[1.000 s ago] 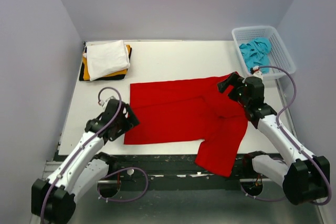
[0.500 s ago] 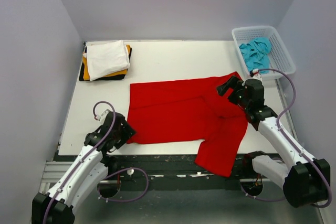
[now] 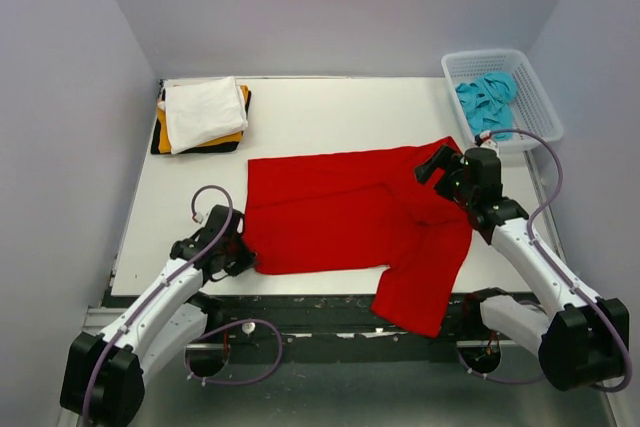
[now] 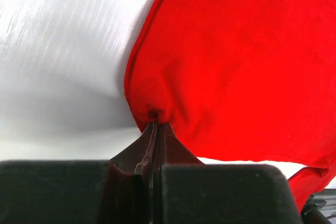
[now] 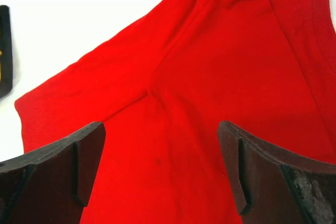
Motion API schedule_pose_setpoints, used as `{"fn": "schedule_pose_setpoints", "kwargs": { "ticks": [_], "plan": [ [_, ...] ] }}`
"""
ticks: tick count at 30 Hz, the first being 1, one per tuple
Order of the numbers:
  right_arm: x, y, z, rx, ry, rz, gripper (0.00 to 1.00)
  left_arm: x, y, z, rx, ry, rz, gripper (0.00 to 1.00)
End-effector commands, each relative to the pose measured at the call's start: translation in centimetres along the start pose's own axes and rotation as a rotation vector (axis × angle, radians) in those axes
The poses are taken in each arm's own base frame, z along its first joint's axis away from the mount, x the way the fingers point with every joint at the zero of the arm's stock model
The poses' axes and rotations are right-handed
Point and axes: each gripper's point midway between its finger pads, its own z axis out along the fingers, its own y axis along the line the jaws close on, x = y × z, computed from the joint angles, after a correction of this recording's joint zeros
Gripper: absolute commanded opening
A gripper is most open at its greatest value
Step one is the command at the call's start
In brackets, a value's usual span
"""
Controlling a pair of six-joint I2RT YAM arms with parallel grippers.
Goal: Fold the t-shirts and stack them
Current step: Grab the side of the flattened tshirt closest away from the robot with both arms
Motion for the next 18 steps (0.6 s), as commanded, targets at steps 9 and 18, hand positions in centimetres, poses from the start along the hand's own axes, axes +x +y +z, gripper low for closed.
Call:
{"fn": "schedule_pose_setpoints", "kwargs": {
  "ticks": [9, 18],
  "plan": [
    [11.3, 2.4, -5.7, 0.072, 0.426, -0.369, 0.89, -2.2, -3.2, -1.5, 0.119, -0.081, 0.109, 0.00],
    [22.8, -1.6, -15.6, 0.180, 0.871, -0.646, 0.77, -1.9, -3.3, -1.3, 0.119, -0.055, 0.128, 0.00]
  ]
}}
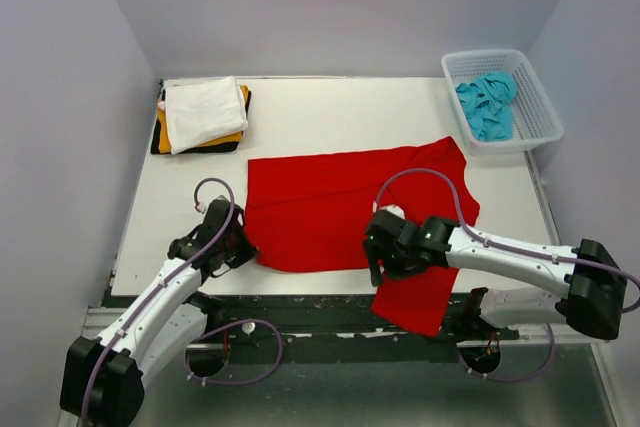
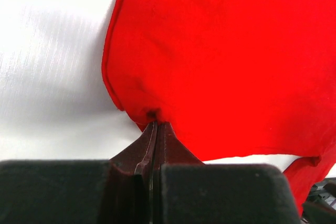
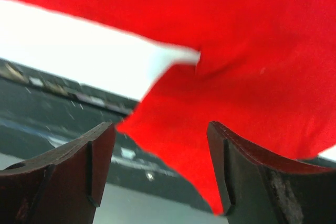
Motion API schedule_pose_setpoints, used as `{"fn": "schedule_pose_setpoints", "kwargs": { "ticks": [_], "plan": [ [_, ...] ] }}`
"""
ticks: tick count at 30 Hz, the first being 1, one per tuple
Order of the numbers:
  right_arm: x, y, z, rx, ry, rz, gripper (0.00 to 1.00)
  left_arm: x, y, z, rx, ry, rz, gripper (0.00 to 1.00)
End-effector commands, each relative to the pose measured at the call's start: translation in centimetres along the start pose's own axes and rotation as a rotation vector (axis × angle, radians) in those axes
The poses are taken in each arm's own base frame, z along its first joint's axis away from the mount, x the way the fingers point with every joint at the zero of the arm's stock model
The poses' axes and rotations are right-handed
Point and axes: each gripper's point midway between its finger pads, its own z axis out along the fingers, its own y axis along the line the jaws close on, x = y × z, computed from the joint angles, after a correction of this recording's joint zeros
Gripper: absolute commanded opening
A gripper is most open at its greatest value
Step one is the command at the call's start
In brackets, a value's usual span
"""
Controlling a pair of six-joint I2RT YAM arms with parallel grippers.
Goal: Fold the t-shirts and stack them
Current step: Grab the side of the flattened tshirt closest away from the robot with both arms
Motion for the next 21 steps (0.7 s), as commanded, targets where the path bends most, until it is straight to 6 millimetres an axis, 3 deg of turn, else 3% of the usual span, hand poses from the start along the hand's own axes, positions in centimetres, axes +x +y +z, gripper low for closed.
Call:
{"fn": "schedule_pose_setpoints", "kwargs": {
  "ticks": [1, 4, 8, 15, 21],
  "plan": [
    [6.9, -2.1, -1.7, 0.103, 0.221, -0.021, 0.75, -0.6, -1.0, -0.4, 0.039, -0.020, 0.028, 0.00],
    [9.9, -0.5, -1.8, -0.023, 0.347, -0.048, 0.71, -0.6, -0.8, -0.4, 0.030, -0.022, 0.029, 0.00],
    [13.1, -0.6, -0.9, -0.011, 0.460, -0.105, 0.67, -0.6, -0.7, -0.2, 0.019, -0.017, 0.030, 0.00],
    [13.4, -3.5, 0.5, 0.173, 0.448, -0.105, 0.57, -0.7, -0.9, -0.2, 0.022, -0.014, 0.029, 0.00],
    [14.9, -4.3, 1.3, 0.196, 0.476, -0.044, 0.51, -0.9, -1.1, -0.2, 0.029, -0.021, 0.033, 0.00]
  ]
}}
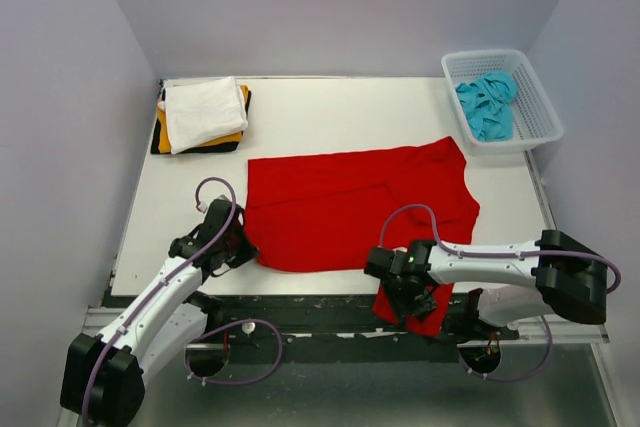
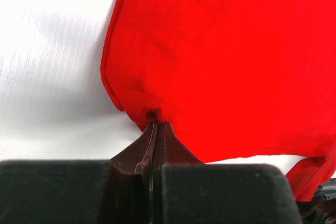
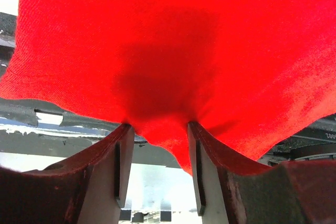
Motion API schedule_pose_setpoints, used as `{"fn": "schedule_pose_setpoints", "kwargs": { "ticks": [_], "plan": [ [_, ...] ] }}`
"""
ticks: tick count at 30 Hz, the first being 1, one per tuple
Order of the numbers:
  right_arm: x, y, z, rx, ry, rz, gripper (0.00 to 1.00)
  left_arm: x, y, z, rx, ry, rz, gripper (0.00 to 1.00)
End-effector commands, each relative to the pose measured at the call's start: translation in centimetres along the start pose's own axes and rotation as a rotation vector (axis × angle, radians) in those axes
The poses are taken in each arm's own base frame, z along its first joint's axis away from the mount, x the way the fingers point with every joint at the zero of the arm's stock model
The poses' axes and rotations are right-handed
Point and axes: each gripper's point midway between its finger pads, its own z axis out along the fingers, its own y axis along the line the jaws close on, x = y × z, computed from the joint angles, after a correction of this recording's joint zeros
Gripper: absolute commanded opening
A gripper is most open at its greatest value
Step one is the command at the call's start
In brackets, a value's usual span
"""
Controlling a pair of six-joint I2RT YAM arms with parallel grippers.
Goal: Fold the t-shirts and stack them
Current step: Grab the side of the flattened tshirt closest away from the robot with both arms
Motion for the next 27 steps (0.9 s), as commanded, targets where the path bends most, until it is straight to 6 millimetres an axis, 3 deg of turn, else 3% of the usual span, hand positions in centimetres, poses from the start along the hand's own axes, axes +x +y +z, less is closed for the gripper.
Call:
{"fn": "schedule_pose_setpoints", "kwargs": {
  "ticks": [1, 4, 8, 11, 19, 23, 27],
  "plan": [
    [0.8, -0.9, 1.4, 0.039, 0.024, 0.054, 0.51, -0.9, -1.2, -0.4, 0.035, -0.027, 0.016, 0.00],
    [0.6, -1.0, 1.6, 0.050, 0.020, 0.047, 0.44, -1.0, -1.2, -0.4, 0.034, -0.030, 0.016, 0.00],
    [-0.9, -1.1, 1.3, 0.092, -0.040, 0.060, 0.13, -1.2, -1.4, -0.6, 0.040, -0.040, 0.013, 0.00],
    [-2.8, -0.9, -0.4, 0.106, -0.133, 0.089, 0.01, -1.5, -1.6, -1.0, 0.050, -0.054, 0.012, 0.00],
    [-10.3, -3.5, -7.8, 0.292, -0.529, 0.266, 0.01, -2.0, -2.7, -1.3, 0.086, -0.058, 0.028, 0.00],
    [-14.0, -5.3, -11.2, 0.358, -0.687, 0.342, 0.01, -3.3, -3.7, -1.6, 0.088, -0.087, 0.033, 0.00],
    [-17.9, -6.5, -13.7, 0.376, -0.813, 0.366, 0.01, -4.1, -4.5, -1.7, 0.085, -0.089, 0.033, 0.00]
  ]
}}
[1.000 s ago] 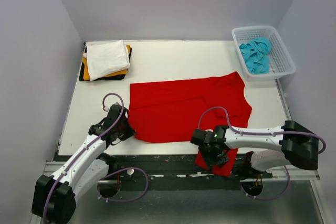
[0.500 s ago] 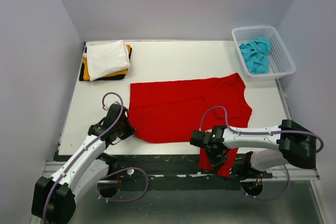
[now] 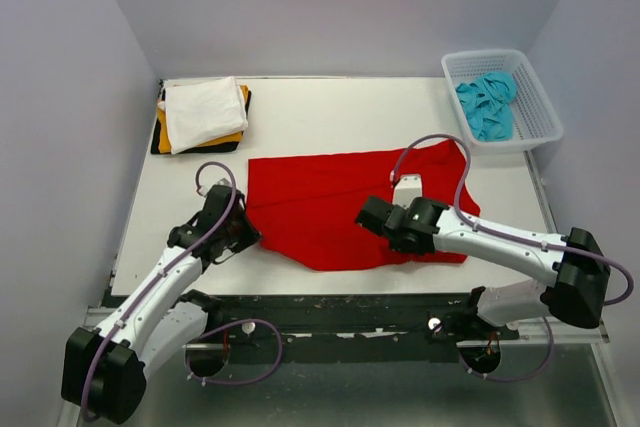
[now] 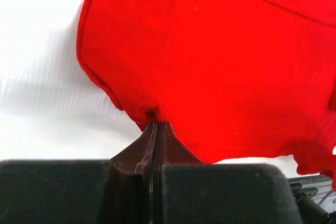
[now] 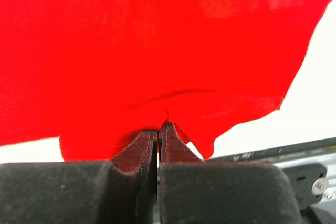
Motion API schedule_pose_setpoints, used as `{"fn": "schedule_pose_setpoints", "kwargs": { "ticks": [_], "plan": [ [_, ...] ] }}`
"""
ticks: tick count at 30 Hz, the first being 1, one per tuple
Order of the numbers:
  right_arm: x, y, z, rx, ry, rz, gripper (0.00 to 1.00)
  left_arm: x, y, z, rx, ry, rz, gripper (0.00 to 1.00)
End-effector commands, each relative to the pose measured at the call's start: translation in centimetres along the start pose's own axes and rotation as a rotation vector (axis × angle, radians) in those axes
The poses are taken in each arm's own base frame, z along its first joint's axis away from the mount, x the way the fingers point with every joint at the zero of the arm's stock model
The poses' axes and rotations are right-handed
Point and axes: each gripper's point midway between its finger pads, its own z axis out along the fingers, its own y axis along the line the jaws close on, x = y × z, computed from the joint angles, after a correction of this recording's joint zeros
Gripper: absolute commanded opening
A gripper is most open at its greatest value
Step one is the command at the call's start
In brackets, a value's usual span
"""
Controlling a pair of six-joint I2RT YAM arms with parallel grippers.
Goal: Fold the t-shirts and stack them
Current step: Grab the side of the flattened tshirt closest away from the robot with both arms, then fold the other side of the tshirt into a rectangle
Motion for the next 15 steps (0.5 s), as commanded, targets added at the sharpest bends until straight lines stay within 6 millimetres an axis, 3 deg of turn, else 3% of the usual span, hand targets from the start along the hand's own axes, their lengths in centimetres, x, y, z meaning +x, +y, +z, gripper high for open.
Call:
{"fn": "schedule_pose_setpoints", "kwargs": {
  "ticks": [1, 7, 15],
  "plan": [
    [-6.6, -1.2, 0.6, 0.072, -0.221, 0.014, 0.01, -1.7, -1.5, -0.2, 0.023, -0.036, 0.016, 0.00],
    [-13.1, -1.6, 0.7, 0.072, -0.369, 0.076, 0.01, -3.1, -0.8, 0.0, -0.007, -0.059, -0.022, 0.00],
    [-17.8, -2.5, 2.7, 0.068, -0.425, 0.053, 0.01, -4.9, -0.4, 0.8, -0.011, -0.070, -0.068, 0.00]
  ]
}}
